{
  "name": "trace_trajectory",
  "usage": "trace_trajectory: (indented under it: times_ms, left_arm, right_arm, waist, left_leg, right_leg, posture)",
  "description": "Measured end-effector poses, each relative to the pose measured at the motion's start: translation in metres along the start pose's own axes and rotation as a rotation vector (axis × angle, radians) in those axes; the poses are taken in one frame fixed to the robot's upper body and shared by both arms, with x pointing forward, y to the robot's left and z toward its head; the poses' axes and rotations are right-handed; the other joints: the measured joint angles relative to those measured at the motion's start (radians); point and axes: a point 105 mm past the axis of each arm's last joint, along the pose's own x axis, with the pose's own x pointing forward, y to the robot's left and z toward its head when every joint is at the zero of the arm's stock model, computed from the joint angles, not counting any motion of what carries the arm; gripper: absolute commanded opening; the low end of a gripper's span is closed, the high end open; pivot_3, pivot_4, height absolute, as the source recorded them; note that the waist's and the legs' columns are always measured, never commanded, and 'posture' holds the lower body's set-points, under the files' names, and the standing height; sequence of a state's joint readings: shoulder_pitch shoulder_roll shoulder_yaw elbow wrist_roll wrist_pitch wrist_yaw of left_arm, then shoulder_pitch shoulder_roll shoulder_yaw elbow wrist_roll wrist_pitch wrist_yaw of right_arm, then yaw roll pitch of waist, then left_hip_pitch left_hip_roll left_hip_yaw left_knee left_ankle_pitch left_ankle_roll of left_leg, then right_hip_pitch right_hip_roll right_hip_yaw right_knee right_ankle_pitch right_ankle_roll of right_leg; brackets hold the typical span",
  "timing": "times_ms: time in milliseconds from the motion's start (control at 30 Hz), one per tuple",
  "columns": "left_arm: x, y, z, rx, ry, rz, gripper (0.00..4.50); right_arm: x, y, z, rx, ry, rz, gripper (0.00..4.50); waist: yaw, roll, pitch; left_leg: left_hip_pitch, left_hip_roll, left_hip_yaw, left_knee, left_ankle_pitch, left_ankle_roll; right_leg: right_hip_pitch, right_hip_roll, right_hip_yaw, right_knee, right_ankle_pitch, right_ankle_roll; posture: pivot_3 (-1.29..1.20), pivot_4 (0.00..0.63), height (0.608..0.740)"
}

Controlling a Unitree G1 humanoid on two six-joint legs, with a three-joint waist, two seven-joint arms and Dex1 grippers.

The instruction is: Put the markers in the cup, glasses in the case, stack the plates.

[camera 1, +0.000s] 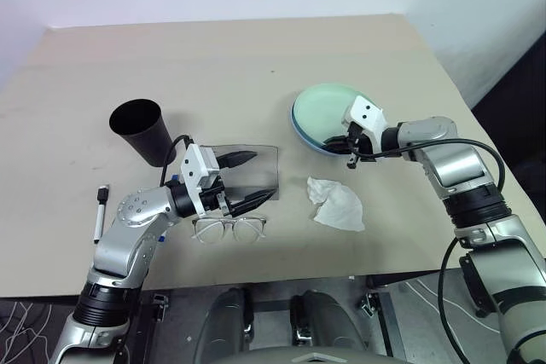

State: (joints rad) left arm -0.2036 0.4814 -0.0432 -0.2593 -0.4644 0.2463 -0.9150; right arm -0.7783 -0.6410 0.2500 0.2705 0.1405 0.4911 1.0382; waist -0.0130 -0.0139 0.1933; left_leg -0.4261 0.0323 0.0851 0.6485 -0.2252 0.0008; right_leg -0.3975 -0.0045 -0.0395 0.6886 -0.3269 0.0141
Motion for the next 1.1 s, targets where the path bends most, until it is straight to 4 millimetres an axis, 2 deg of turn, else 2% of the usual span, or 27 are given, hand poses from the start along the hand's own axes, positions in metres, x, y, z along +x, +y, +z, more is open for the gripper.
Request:
trace_trajectory:
  times_ms: [200, 233, 367, 600, 667, 767, 833, 900, 1000, 1100]
  left_arm:
    - [0.0, -0.001, 0.0, 0.011, -0.004, 0.001, 4.5]
    - [0.0, -0.001, 0.0, 0.012, -0.005, 0.0, 4.5]
    - [0.0, -0.001, 0.0, 0.015, -0.005, -0.007, 4.5]
    - [0.0, -0.001, 0.002, 0.02, -0.008, -0.01, 4.5]
    - [0.001, 0.0, 0.003, 0.023, -0.009, -0.01, 4.5]
    - [0.001, 0.0, 0.003, 0.023, -0.01, -0.008, 4.5]
    - [0.001, 0.0, 0.003, 0.023, -0.009, -0.005, 4.5]
    - [0.001, 0.001, 0.003, 0.023, -0.008, 0.001, 4.5]
    - [0.0, 0.002, 0.004, 0.025, -0.009, 0.005, 4.5]
    - [0.0, 0.003, 0.005, 0.026, -0.011, 0.009, 4.5]
  right_arm:
    - [0.005, 0.005, 0.004, -0.002, -0.015, 0.024, 0.04]
    - [0.005, 0.005, 0.005, -0.004, -0.016, 0.025, 0.25]
    - [0.005, 0.006, 0.005, -0.008, -0.013, 0.027, 1.38]
    - [0.004, 0.005, 0.005, -0.011, -0.013, 0.018, 3.82]
    - [0.0, 0.005, 0.011, 0.008, -0.051, 0.02, 4.48]
    - [-0.019, 0.002, 0.027, 0.052, -0.129, 0.02, 4.48]
    - [-0.036, 0.007, 0.029, 0.052, -0.155, 0.051, 4.48]
    - [-0.048, 0.017, 0.021, 0.082, -0.149, 0.1, 4.48]
    - [-0.055, 0.029, 0.008, 0.144, -0.118, 0.151, 4.48]
    - [-0.057, 0.033, 0.007, 0.167, -0.109, 0.159, 4.48]
  waist:
    - [0.0, 0.0, 0.0]
    - [0.0, 0.0, 0.0]
    - [0.0, 0.0, 0.0]
    - [0.0, 0.0, 0.0]
    - [0.0, 0.0, 0.0]
    - [0.002, 0.0, 0.0]
    - [0.006, 0.0, 0.0]
    - [0.003, 0.0, 0.0]
    - [-0.006, 0.0, 0.0]
    - [-0.006, 0.0, 0.0]
  left_leg:
    - [0.0, 0.0, 0.0, 0.0, 0.0, 0.0]
    - [0.0, 0.0, 0.0, 0.0, 0.0, 0.0]
    - [0.0, 0.0, 0.0, 0.0, 0.0, 0.0]
    - [0.0, 0.0, 0.0, 0.0, 0.0, 0.0]
    - [0.0, 0.0, 0.0, 0.0, 0.0, 0.0]
    - [0.0, 0.0, 0.0, 0.0, 0.0, 0.0]
    - [0.0, 0.0, 0.0, 0.0, -0.001, 0.001]
    - [0.0, -0.001, 0.0, 0.0, -0.001, 0.002]
    - [0.0, -0.002, 0.001, 0.0, -0.001, 0.003]
    - [0.001, -0.001, 0.0, 0.0, -0.001, 0.002]
  right_leg:
    - [0.0, 0.0, 0.0, 0.0, 0.0, 0.0]
    - [0.0, 0.0, 0.0, 0.0, 0.0, 0.0]
    - [0.0, 0.0, 0.0, 0.0, 0.0, 0.0]
    - [0.0, 0.0, 0.0, 0.0, 0.0, 0.0]
    - [0.0, 0.0, 0.0, 0.0, 0.0, 0.0]
    - [0.0, 0.0, 0.0, 0.0, 0.0, 0.0]
    - [0.0, -0.001, -0.001, -0.001, 0.0, 0.0]
    - [0.001, -0.002, -0.001, -0.001, 0.0, 0.0]
    - [0.001, -0.003, 0.0, -0.001, 0.0, 0.001]
    - [0.001, -0.003, -0.001, 0.0, 0.0, 0.001]
  posture:
    - [0.0, 0.15, 0.715]
    - [0.0, 0.15, 0.715]
    - [0.0, 0.15, 0.715]
    - [0.0, 0.15, 0.715]
    - [0.0, 0.15, 0.715]
    - [0.0, 0.15, 0.715]
    - [0.0, 0.15, 0.715]
    - [0.0, 0.15, 0.715]
    - [0.0, 0.15, 0.715]
    - [0.0, 0.15, 0.715]
